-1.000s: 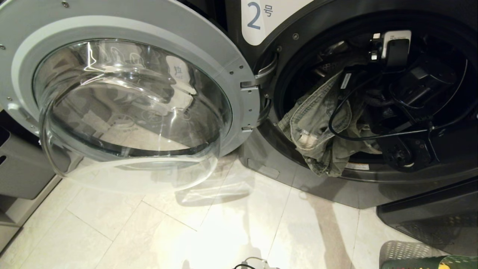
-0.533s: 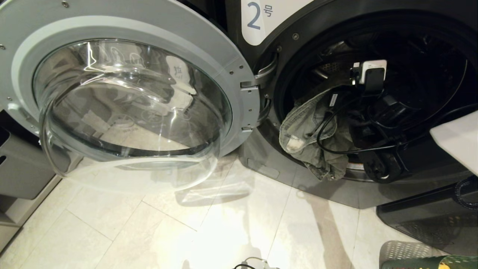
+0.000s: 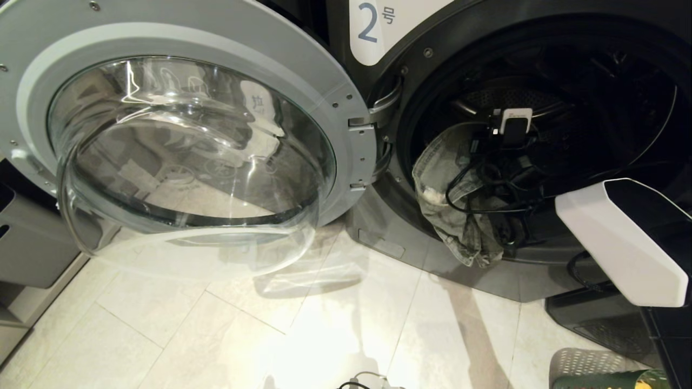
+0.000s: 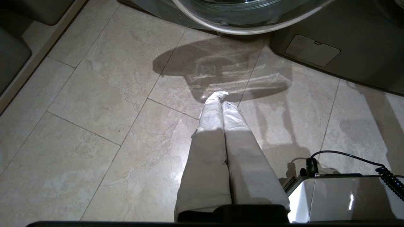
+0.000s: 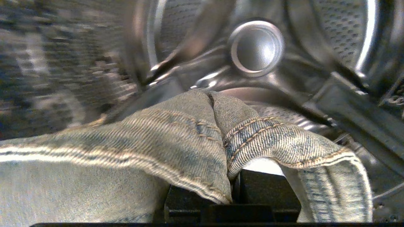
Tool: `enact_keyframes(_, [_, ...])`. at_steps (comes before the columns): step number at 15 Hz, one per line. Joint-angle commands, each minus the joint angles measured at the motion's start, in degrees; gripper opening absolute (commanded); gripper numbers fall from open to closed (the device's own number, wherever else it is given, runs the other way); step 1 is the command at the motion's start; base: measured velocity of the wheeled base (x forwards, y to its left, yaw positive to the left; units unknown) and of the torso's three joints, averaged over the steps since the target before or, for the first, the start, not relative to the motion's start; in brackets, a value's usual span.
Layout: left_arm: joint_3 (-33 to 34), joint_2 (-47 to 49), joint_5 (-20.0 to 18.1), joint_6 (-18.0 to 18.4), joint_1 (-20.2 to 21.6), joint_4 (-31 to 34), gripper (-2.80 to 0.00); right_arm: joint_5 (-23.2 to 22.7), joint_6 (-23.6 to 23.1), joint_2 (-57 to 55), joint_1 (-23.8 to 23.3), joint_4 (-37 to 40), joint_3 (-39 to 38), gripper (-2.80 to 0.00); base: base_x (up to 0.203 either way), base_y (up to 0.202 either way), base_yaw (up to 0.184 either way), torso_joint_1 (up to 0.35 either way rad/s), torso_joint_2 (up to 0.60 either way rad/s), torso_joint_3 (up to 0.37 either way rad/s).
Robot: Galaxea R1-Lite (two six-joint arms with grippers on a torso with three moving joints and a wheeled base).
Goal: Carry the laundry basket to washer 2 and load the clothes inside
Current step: Place the clothes into the washing machine
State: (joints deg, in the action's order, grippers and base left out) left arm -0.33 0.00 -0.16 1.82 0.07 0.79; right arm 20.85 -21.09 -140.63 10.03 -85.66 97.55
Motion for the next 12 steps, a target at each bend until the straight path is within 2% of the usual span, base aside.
enact_keyframes(1, [0.07, 0.09, 0.07, -0.06, 0.01, 0.0, -2.8, 0.88, -0.53, -8.81, -2.81, 1.78, 9.43, -2.8, 0.0, 0.0, 0.0, 0.0, 0.0, 0.0])
enact_keyframes(6, [-0.01, 0.09, -0.01, -0.06, 0.01, 0.0, -2.8, 0.84, -0.26, -9.57, -7.66, 9.31, 12.09, -2.8, 0.0, 0.0, 0.0, 0.0, 0.0, 0.0])
enact_keyframes(9, [0.06, 0.09, 0.07, -0.06, 0.01, -0.01, -2.8, 0.14, -0.27, -8.51, -8.0, 9.64, 12.85, -2.8, 0.0, 0.0, 0.0, 0.0, 0.0, 0.0])
enact_keyframes(12, [0.07, 0.09, -0.02, -0.06, 0.01, -0.06, -2.8, -2.79, -0.16, -6.24, -7.95, 11.47, 12.76, -2.8, 0.0, 0.0, 0.0, 0.0, 0.0, 0.0])
